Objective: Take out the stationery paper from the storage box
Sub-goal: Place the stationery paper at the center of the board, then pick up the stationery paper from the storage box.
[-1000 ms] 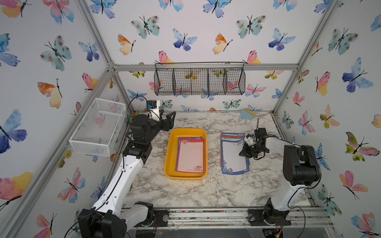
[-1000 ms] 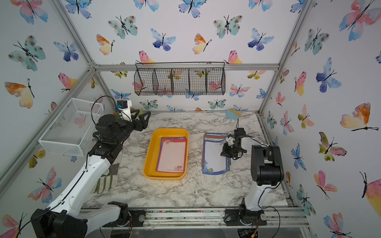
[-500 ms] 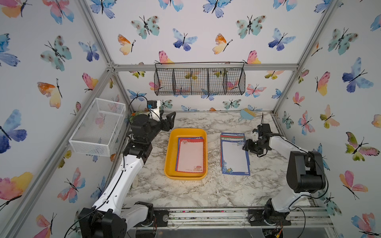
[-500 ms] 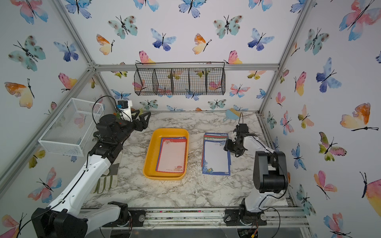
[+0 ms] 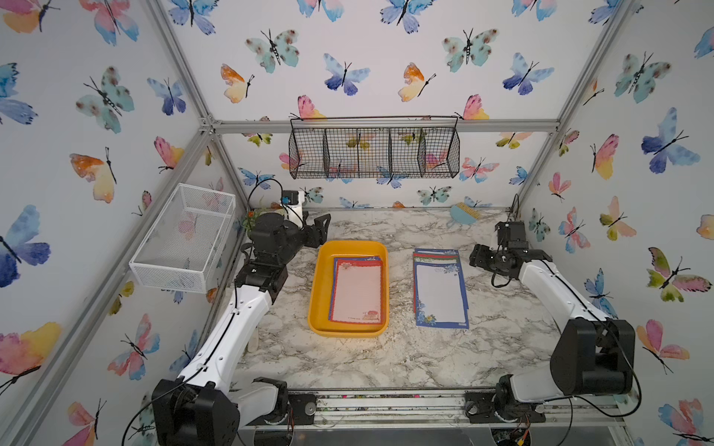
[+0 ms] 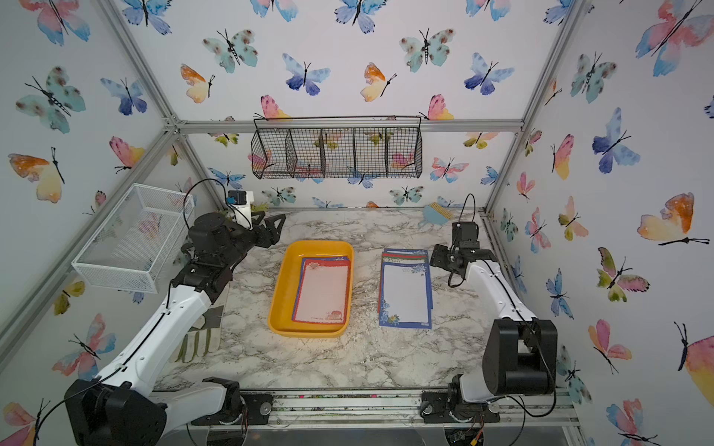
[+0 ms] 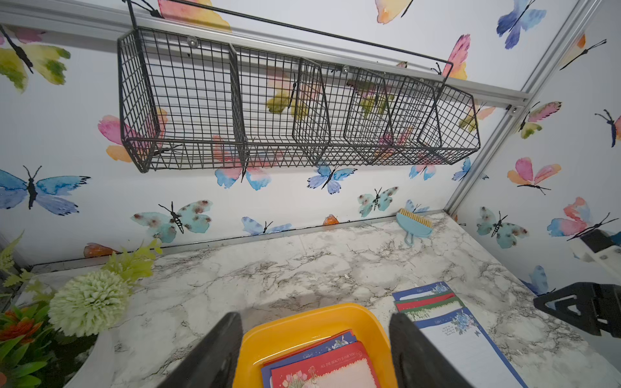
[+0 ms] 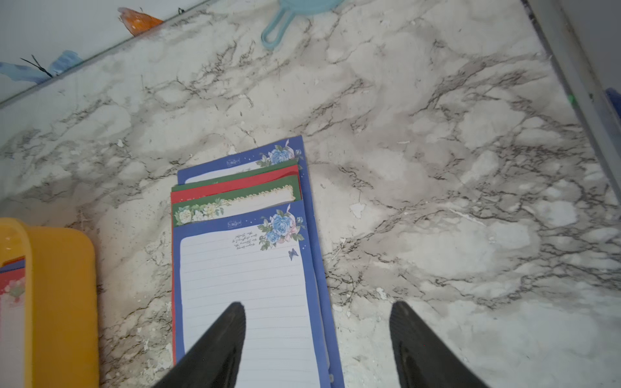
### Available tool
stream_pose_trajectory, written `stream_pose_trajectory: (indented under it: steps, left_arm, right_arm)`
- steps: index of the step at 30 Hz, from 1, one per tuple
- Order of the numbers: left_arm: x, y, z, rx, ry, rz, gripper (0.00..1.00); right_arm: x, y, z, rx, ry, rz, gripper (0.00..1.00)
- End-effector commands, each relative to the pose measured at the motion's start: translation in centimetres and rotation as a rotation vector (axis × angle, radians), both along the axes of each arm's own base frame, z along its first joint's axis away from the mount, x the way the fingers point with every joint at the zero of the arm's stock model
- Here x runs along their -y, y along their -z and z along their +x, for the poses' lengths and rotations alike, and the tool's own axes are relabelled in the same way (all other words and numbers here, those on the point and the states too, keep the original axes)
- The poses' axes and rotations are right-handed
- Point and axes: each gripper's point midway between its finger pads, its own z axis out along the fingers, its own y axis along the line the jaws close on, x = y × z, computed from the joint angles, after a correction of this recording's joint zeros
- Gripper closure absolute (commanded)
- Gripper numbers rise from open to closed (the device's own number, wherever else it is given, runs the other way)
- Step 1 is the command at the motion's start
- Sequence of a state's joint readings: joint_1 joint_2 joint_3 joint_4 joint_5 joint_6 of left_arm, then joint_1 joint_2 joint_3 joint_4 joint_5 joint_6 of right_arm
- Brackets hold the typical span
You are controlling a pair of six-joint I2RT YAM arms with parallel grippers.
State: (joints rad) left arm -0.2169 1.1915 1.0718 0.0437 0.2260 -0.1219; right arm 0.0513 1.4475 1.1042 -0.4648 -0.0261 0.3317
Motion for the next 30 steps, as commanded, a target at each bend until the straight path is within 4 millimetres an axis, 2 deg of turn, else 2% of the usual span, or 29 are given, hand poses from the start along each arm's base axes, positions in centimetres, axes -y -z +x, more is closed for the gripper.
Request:
stream_pose_trajectory:
  steps: [1, 5, 9, 17, 22, 30]
  left_arm:
    - [0.0, -1.3, 0.1, 0.022, 0.003, 0.006, 0.28]
    - [0.3, -1.2, 0.1, 0.01, 0.013, 0.007, 0.28]
    - [0.5, -0.6, 0.2, -0.021, 0.024, 0.003, 0.28]
    - [0.4, 1.7, -0.5, -0.117, 0.029, 0.022, 0.29]
    - [0.2, 5.3, -1.0, -0.223, 0.021, 0.036, 0.34]
    - [1.8, 13.4, -2.1, -0.478, 0.109, 0.02, 0.38]
  right_arm:
    - [-0.7, -1.6, -0.1, 0.051, -0.006, 0.024, 0.29]
    - [-2.1, -3.7, -0.2, 0.111, -0.042, 0.058, 0.3]
    - [-4.4, -5.1, -0.6, 0.142, -0.097, 0.105, 0.31]
    - [-10.0, -4.7, -2.0, 0.113, -0.22, 0.158, 0.36]
    - [-13.8, -3.9, -2.5, 0.093, -0.29, 0.182, 0.37]
    - [-21.3, -1.7, -4.2, 0.034, -0.43, 0.234, 0.38]
